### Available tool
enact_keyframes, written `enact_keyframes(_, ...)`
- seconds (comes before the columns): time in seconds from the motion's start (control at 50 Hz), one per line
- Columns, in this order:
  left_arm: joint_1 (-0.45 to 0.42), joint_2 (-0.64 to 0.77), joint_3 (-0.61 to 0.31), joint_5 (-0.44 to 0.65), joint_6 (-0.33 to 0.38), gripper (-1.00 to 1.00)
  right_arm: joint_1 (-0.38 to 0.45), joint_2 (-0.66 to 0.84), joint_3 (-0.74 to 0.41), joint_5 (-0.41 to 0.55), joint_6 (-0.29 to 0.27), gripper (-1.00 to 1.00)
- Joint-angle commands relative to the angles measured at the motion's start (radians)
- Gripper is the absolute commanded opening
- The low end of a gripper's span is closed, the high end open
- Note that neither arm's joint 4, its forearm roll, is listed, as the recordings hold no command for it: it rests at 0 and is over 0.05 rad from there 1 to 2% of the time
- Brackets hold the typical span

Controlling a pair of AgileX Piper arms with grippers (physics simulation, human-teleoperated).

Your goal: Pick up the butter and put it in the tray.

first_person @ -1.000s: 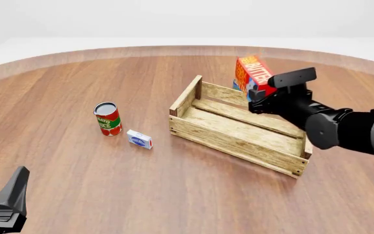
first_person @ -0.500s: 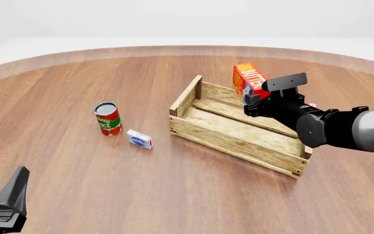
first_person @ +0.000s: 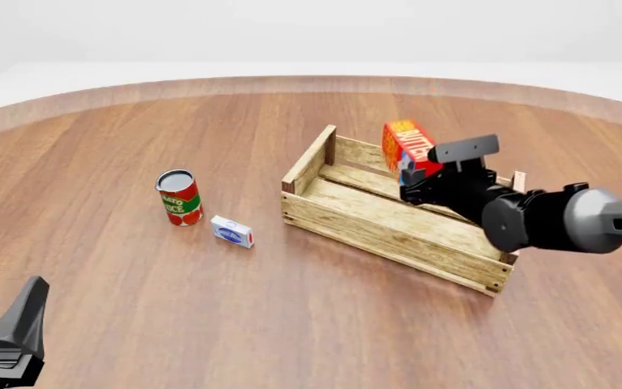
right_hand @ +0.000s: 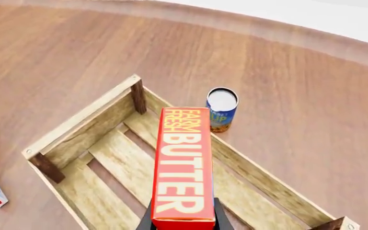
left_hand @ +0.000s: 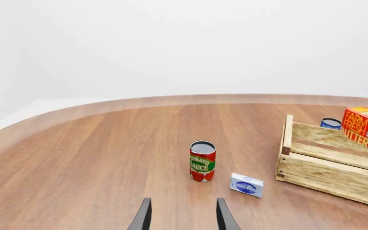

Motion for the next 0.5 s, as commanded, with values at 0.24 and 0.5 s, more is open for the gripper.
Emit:
enact_keyframes(0.24,0.000,0.000,0.000,0.000,0.000,1.00,0.000,0.053,-0.013,-0.026,0.039,-1.00)
enact_keyframes(0.5,0.000,0.000,0.000,0.000,0.000,1.00,-0.004,0.085,-0.029,-0.017,0.043,-1.00)
